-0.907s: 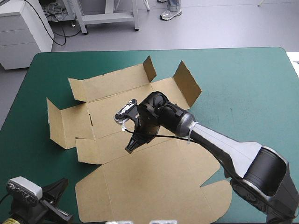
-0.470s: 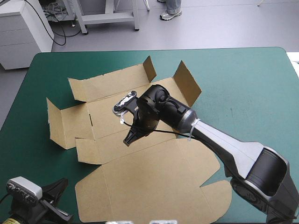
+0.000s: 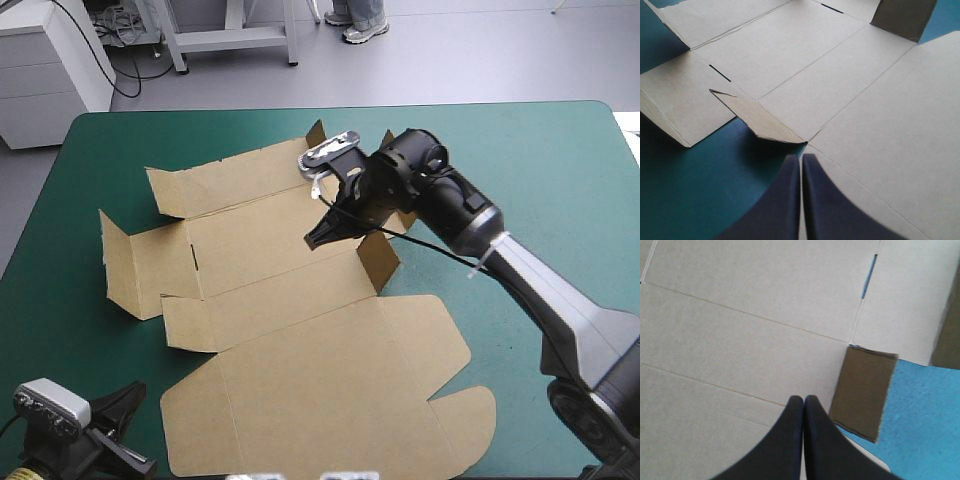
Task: Fold the box
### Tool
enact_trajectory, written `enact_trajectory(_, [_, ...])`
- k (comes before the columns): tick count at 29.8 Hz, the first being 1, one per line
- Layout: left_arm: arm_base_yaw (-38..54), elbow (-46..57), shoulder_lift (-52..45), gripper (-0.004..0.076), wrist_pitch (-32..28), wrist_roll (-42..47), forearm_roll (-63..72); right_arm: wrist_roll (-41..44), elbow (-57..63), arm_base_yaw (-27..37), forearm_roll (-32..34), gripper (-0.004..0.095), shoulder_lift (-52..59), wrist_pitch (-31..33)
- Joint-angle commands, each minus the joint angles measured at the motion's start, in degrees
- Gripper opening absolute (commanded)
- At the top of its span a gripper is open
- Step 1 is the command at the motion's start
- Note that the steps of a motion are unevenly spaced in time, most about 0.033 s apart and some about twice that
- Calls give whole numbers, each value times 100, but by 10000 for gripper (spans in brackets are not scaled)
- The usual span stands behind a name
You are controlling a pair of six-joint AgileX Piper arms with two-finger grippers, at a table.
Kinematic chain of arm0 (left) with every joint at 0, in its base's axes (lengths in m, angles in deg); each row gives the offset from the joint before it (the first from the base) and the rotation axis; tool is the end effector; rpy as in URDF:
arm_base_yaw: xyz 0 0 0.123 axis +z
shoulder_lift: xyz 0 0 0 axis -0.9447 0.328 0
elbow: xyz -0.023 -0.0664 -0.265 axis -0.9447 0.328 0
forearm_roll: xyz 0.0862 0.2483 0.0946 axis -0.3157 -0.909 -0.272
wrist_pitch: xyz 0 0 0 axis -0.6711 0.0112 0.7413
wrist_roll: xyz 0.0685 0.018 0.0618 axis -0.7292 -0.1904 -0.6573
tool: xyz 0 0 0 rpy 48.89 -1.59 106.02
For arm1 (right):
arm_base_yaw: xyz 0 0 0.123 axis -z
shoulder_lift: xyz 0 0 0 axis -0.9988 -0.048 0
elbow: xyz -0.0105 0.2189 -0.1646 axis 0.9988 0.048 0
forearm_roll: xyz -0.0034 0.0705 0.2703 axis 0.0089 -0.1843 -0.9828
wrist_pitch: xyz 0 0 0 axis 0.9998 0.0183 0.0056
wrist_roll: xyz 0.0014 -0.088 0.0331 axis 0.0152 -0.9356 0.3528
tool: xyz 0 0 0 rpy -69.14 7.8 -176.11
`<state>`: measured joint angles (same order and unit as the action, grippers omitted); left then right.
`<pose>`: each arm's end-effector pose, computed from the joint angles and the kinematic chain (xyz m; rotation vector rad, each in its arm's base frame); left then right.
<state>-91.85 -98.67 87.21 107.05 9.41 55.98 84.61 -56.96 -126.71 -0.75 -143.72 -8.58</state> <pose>0.0491 -0.0267 0.2851 0.4124 1.9821 -0.3144 0.3064 0.2502 0.3918 -0.8212 2.4617 0.2498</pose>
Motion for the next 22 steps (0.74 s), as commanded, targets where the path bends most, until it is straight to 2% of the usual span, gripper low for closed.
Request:
enact_trajectory(1, [-35, -173, 86, -8, -385, 28, 63, -2, -178, 203, 87, -2, 611, 39])
enact_trajectory(11, [-35, -173, 86, -8, -385, 28, 21, 163, -178, 366, 686, -2, 1330, 39])
enact_trajectory(17, [-35, -173, 86, -8, -385, 28, 21, 234, -168, 922, 480, -3, 1579, 39])
enact_trajectory(22, [-35, -173, 86, -8, -385, 28, 21, 134, -168, 991, 426, 22, 1569, 39])
